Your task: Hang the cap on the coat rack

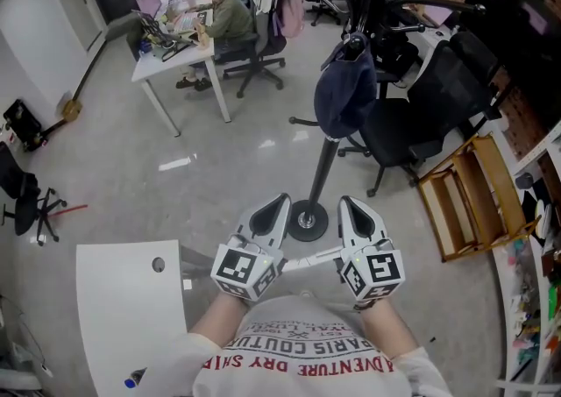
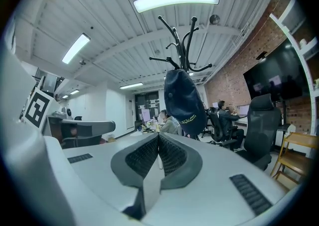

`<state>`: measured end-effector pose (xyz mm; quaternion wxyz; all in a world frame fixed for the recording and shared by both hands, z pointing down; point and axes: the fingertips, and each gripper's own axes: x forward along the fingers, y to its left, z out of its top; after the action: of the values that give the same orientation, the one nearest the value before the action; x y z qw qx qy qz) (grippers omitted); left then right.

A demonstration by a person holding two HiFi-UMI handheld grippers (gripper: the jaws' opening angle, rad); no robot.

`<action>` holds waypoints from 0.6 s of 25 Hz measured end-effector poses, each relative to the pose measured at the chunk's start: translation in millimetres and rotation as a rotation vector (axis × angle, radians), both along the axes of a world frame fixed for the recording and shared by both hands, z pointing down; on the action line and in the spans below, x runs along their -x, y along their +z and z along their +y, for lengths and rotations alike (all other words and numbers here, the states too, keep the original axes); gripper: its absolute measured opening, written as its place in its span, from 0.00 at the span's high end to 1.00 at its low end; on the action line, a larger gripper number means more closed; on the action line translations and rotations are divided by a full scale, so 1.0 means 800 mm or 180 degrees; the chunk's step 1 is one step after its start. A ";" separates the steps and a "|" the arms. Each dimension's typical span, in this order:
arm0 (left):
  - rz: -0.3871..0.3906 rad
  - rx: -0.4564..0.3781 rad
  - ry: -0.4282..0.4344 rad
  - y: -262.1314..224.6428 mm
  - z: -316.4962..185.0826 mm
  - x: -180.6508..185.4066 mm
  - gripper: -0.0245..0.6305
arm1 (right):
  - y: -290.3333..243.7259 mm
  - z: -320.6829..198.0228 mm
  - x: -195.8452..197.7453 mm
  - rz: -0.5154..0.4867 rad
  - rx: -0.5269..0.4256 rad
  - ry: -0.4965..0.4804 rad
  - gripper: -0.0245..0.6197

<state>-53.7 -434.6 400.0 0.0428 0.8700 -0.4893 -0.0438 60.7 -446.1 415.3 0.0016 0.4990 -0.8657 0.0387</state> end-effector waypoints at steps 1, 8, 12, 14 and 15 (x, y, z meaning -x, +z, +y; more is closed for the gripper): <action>0.0000 0.0005 0.0001 0.001 0.000 -0.002 0.96 | 0.000 0.000 -0.002 -0.0011 0.0001 -0.0004 0.94; 0.0017 -0.0036 -0.0033 -0.004 0.004 -0.003 0.96 | -0.001 0.001 -0.008 -0.0002 -0.0025 0.0036 0.94; 0.0024 -0.0029 -0.0038 -0.004 0.004 -0.006 0.96 | -0.001 0.004 -0.012 0.0003 -0.0025 0.0037 0.94; 0.0026 -0.0012 -0.0035 -0.003 0.003 -0.009 0.96 | -0.001 0.004 -0.015 0.0009 -0.0025 0.0047 0.94; 0.0028 -0.0006 -0.0031 -0.002 0.003 -0.009 0.96 | -0.001 0.004 -0.015 0.0019 -0.0026 0.0059 0.94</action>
<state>-46.3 -432.4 398.2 0.0440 0.8674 -0.4933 -0.0482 73.0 -442.8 414.1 0.0019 0.5071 -0.8612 0.0337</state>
